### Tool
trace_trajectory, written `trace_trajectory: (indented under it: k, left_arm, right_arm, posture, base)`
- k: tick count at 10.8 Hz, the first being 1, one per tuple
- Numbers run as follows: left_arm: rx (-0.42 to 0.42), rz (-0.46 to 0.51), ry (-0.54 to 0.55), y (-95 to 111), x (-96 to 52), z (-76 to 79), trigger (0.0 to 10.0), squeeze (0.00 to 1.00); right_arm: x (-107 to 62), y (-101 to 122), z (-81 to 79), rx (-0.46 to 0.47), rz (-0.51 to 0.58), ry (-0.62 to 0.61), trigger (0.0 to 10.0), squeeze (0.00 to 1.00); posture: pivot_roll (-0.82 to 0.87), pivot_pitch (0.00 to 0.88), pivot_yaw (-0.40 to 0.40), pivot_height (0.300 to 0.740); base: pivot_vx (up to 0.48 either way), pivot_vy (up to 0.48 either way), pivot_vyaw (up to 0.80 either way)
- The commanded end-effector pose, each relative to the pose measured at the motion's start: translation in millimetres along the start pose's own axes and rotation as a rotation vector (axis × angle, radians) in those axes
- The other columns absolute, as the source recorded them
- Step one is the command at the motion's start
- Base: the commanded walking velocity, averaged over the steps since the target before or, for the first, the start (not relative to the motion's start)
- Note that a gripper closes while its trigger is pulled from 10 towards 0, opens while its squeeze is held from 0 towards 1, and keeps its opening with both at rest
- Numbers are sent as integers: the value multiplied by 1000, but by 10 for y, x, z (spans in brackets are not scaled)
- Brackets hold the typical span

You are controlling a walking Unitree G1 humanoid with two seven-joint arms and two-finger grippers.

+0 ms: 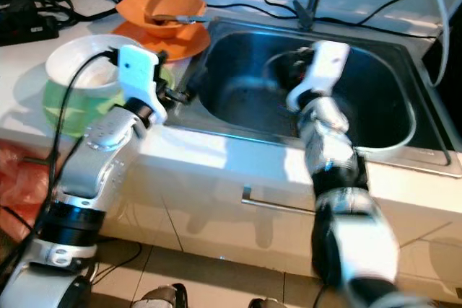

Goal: Kitchen organization

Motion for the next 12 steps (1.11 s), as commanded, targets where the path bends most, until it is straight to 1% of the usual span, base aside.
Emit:
trace_trajectory:
  k: [1, 2, 3, 5, 6, 7, 8, 9, 10, 11, 12]
  left_arm:
    - [13, 28, 27, 72, 22, -54, 10000, 1000]
    - [31, 31, 72, 76, 8, -181, 10000, 1000]
    - [83, 11, 108, 53, -23, -312, 10000, 1000]
    - [170, -28, 89, 38, -53, -420, 10000, 1000]
    - [225, -65, 50, 18, -52, -480, 10000, 510]
    - [258, -106, -22, -18, -44, -477, 10000, 0]
    - [272, -156, -79, -65, -43, -474, 10000, 0]
    - [281, -213, -114, -113, -45, -521, 10000, 0]
    - [287, -254, -141, -147, -49, -549, 10000, 0]
    - [296, -312, -169, -211, -60, -594, 10000, 0]
    - [305, -351, -177, -255, -72, -632, 10000, 0]
  right_arm:
    - [-40, 49, -48, -3, 1, 44, 10000, 902]
    - [-154, 32, -162, -3, -19, 104, 10000, 0]
    - [-275, 20, -258, -6, -38, 149, 10000, 0]
    - [-376, 17, -286, 0, -68, 160, 10000, 0]
    - [-437, 48, -360, 12, -95, 186, 10000, 0]
    - [-473, 79, -470, 20, -122, 239, 10000, 0]
    - [-522, 111, -592, 53, -158, 301, 10000, 0]
    - [-582, 115, -655, 52, -201, 354, 10000, 0]
    - [-626, 107, -670, 49, -230, 375, 10000, 0]
    - [-703, 60, -666, 34, -290, 396, 10000, 0]
    - [-755, 19, -660, 22, -330, 406, 10000, 0]
  posture:
    - [103, 89, -57, 740]
    - [94, 87, -55, 740]
    - [87, 86, -54, 740]
    - [88, 82, -57, 740]
    - [89, 81, -56, 740]
    - [91, 79, -54, 740]
    - [91, 79, -54, 740]
    - [86, 78, -51, 740]
    - [83, 77, -50, 740]
    - [81, 78, -49, 740]
    - [80, 77, -48, 740]
  base:
    - [0, 0, 0]
    - [0, 0, 0]
    - [0, 0, 0]
    - [0, 0, 0]
    - [0, 0, 0]
    - [0, 0, 0]
    - [0, 0, 0]
    - [0, 0, 0]
    - [0, 0, 0]
    - [0, 0, 0]
    - [0, 0, 0]
Point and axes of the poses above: a point about 5 cm out from each wrist's last joint towards the gripper, its own x axis pointing out of the wrist towards the gripper, its own y axis along the axis of the wrist's last joint, z = x × y, the point moved 1 cm from there along x, pointing out of the wrist towards the gripper, and after that the axes turned 6 degrees about x, right-handed, at the moved point
